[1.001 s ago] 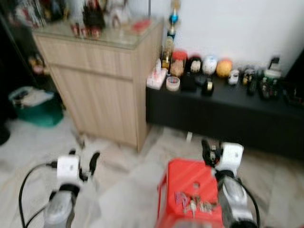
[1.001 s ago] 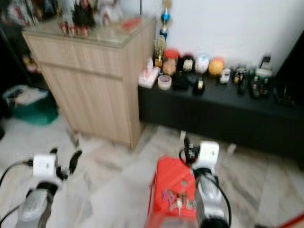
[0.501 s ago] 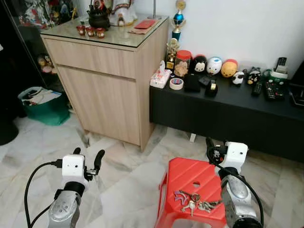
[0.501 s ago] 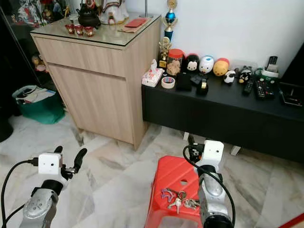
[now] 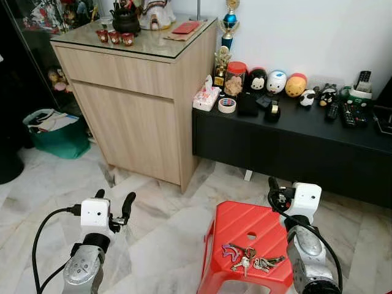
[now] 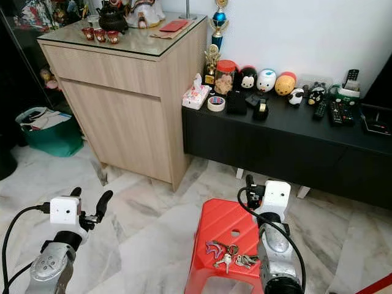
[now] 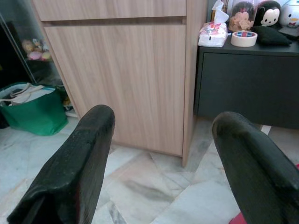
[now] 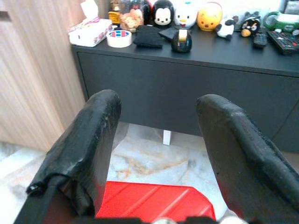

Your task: Hang keys on a hook

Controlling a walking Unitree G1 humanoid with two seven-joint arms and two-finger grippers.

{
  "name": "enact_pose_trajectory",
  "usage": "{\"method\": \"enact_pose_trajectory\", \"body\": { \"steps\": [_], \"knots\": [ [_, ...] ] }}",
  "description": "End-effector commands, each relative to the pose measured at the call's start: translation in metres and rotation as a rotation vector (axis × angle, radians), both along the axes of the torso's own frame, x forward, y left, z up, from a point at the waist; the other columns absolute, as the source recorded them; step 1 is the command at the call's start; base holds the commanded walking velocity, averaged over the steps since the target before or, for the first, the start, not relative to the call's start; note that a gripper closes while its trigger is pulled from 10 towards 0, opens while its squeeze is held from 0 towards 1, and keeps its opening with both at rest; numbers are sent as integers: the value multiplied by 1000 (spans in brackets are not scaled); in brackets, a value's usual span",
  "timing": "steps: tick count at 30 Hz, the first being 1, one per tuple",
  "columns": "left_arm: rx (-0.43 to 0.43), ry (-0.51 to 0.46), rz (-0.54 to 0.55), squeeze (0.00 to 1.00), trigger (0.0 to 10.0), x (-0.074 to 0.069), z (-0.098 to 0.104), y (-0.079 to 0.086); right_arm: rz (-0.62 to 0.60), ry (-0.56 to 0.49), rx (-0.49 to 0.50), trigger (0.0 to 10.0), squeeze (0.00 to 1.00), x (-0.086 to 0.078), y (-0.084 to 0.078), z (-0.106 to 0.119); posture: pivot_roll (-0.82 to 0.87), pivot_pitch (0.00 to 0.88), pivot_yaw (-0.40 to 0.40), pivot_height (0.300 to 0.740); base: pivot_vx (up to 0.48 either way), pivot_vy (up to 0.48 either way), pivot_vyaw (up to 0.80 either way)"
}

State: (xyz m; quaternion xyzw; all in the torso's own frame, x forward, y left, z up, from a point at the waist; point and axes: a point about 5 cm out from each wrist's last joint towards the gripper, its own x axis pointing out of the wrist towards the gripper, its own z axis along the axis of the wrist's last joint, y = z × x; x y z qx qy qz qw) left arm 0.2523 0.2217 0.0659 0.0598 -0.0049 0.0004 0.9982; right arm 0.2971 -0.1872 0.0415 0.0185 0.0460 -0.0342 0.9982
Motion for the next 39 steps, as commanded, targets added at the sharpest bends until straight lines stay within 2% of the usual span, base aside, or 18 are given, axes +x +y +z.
{"method": "enact_pose_trajectory", "body": {
  "steps": [1,7,18,22,39],
  "knots": [
    [4,-7,2,0,10000,1,2,2,3,5,-6,10000,0,2,0,2,68,0,-17,740,0,0,0],
    [-1,-5,7,0,10000,-1,1,1,23,12,-32,10000,0,2,5,2,68,0,-20,740,0,0,0],
    [-4,-1,11,0,10000,-3,0,0,30,22,-44,10000,0,3,3,3,71,0,-27,677,0,0,0],
    [-5,1,12,0,10000,-4,-1,0,42,-15,-34,10000,0,3,4,7,73,0,-27,677,0,0,0],
    [-7,1,8,0,10000,-3,1,-1,60,27,-68,10000,0,3,6,2,76,0,-24,672,0,0,0]
  ]
}}
